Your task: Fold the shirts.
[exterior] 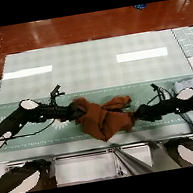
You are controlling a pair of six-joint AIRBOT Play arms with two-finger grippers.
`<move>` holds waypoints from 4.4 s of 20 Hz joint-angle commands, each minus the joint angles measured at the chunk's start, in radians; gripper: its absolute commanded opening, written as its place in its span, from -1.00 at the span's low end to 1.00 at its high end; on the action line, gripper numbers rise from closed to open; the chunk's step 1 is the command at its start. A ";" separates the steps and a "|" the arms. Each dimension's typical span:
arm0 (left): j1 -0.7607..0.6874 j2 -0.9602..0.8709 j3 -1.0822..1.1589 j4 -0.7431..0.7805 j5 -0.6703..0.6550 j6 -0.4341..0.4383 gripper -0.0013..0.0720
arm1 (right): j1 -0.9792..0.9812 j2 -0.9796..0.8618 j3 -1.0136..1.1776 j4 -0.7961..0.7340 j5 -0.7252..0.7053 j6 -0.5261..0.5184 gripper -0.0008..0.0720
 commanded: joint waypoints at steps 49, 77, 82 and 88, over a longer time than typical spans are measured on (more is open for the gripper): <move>0.423 0.061 0.065 0.108 -0.020 0.154 -0.73 | -0.108 -0.359 0.968 -0.216 -0.003 0.132 -0.67; 0.850 0.342 -0.261 0.215 -0.198 -0.092 0.43 | -0.411 0.077 0.138 -0.230 -0.010 0.013 0.15; 0.767 0.340 -0.260 0.191 -0.100 -0.021 -0.88 | -0.303 0.076 0.109 -0.239 0.009 0.044 0.15; 0.712 0.340 -0.260 0.157 -0.097 0.007 -0.91 | -0.259 0.072 0.066 -0.252 0.084 0.060 0.15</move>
